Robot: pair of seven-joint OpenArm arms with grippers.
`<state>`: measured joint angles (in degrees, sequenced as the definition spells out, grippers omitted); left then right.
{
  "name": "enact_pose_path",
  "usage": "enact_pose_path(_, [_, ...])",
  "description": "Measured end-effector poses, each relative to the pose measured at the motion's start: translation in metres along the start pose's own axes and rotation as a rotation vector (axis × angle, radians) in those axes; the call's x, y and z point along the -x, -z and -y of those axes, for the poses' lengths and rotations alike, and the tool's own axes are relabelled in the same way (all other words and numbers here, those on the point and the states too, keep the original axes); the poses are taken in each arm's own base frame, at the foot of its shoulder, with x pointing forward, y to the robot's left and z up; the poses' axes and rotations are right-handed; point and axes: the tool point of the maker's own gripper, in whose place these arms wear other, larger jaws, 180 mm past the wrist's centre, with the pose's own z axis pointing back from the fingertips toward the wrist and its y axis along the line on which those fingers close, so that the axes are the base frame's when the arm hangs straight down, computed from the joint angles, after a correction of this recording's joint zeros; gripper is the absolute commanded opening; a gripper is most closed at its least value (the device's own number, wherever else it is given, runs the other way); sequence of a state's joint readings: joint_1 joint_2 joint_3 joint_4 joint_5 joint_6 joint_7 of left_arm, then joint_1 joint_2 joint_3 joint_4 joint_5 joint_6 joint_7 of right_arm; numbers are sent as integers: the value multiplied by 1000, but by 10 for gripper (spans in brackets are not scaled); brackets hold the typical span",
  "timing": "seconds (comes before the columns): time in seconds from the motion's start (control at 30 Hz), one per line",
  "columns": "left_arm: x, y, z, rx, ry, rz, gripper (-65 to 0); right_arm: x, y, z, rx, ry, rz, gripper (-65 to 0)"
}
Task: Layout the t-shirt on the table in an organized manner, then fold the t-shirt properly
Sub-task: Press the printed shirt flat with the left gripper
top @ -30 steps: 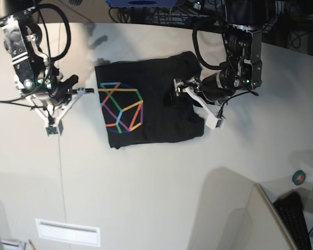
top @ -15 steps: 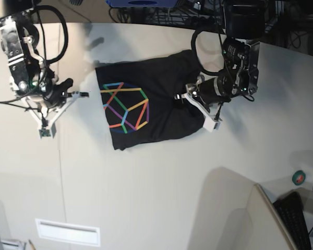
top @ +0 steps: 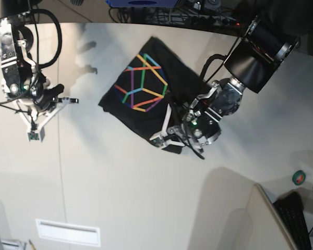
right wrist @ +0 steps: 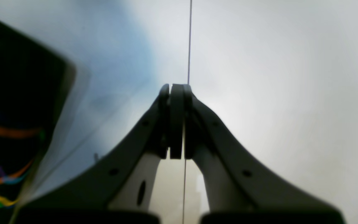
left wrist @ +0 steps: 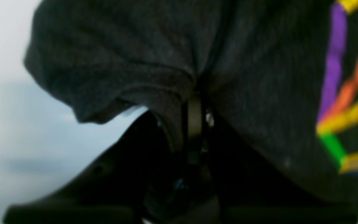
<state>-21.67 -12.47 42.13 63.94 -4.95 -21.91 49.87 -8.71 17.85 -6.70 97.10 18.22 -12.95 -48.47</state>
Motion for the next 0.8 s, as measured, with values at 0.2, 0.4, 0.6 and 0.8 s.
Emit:
enact_pose_path(0.2, [-37, 4, 14, -60, 242, 37, -650, 3, 0, 0, -1, 1, -6, -650])
enact_pose_path(0.4, [-93, 3, 67, -27, 419, 170, -650, 10, 0, 0, -2, 2, -20, -650])
enact_pose_path(0.6, [-106, 2, 76, -45, 465, 178, -650, 11, 0, 0, -2, 2, -22, -650])
enact_pose_path(0.8, [-107, 3, 67, -57, 463, 169, -650, 11, 0, 0, -1, 1, -22, -650])
